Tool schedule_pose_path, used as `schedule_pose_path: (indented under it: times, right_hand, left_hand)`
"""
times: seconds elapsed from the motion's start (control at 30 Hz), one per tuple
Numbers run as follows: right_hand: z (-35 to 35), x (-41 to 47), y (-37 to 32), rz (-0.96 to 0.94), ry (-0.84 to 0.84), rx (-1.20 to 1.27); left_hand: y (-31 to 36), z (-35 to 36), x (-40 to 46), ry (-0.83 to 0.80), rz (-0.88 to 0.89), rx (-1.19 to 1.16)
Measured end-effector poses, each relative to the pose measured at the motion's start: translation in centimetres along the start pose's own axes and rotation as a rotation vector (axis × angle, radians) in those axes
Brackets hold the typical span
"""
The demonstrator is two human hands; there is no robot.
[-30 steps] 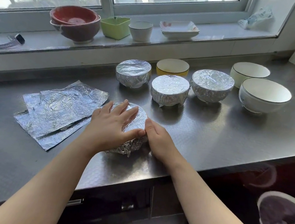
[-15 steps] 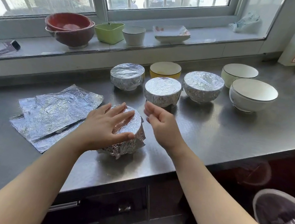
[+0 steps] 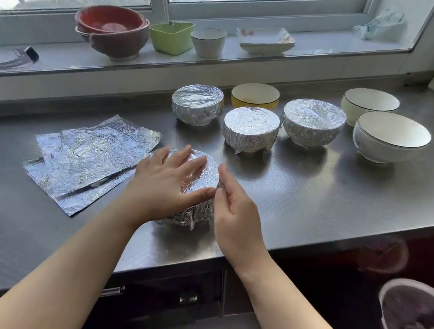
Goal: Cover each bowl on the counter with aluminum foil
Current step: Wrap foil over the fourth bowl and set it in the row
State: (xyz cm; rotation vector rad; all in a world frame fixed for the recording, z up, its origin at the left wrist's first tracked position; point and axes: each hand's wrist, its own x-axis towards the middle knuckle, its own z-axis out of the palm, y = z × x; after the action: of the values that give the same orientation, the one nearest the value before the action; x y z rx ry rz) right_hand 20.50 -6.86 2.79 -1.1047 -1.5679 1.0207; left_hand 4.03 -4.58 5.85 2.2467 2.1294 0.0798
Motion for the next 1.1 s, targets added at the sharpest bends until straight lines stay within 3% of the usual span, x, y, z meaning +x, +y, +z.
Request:
schedule_pose_path:
  times: [0.9,1.1]
  right_hand:
    - [0.6,1.1,0.8,0.174,-0.103,-0.053]
    - [1.8,0.5,1.9,0.255,-0.143,0.062]
  left_hand:
    - [0.6,0.1,-0.1,-0.005,-0.046,0.002]
    - [0.8,0.1,-0.2,-0.016,-0.084,-0.012]
